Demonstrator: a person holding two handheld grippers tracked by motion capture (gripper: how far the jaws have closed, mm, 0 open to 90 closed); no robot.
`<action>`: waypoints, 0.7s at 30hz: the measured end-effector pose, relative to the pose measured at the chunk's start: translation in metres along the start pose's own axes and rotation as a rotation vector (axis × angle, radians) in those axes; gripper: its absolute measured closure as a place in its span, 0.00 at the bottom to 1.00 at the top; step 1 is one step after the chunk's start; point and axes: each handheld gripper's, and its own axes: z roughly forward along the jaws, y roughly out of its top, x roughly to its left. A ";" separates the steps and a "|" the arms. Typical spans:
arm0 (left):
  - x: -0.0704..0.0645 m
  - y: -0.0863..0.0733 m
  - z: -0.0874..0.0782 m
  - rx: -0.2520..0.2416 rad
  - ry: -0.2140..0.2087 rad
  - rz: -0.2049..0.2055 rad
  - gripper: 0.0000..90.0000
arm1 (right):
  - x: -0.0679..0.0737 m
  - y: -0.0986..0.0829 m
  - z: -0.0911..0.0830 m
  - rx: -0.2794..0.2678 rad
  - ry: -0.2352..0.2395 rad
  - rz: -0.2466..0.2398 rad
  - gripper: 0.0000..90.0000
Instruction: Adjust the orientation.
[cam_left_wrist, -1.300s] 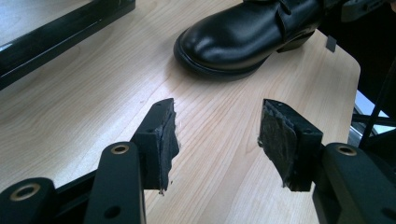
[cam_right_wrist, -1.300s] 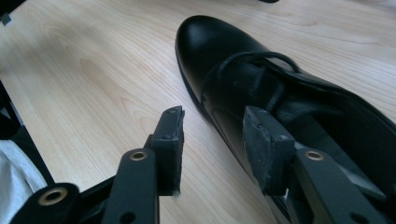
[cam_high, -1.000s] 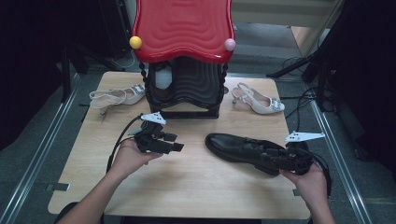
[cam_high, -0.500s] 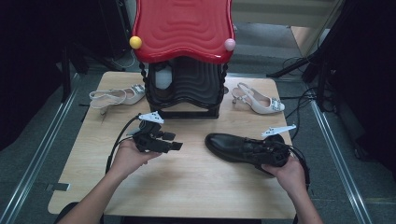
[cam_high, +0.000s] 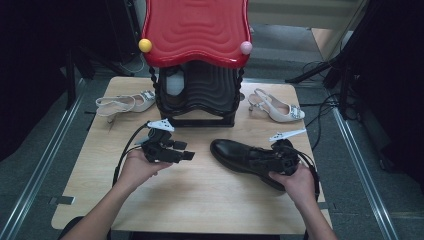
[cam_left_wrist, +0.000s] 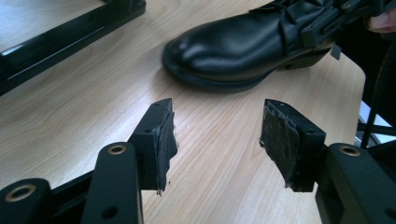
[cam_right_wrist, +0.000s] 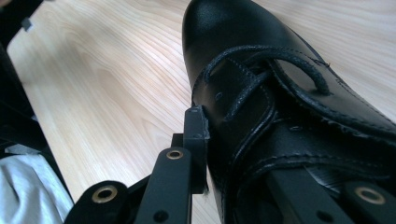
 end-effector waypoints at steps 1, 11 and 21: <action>0.000 0.000 0.000 0.001 0.001 0.005 0.50 | 0.003 0.003 0.003 0.000 0.006 -0.007 0.90; 0.002 -0.003 0.001 0.005 0.014 0.004 0.51 | 0.029 0.034 0.039 0.014 0.051 -0.050 0.89; 0.002 -0.005 0.005 0.014 -0.010 0.002 0.68 | 0.049 0.052 0.072 0.031 0.056 -0.067 0.89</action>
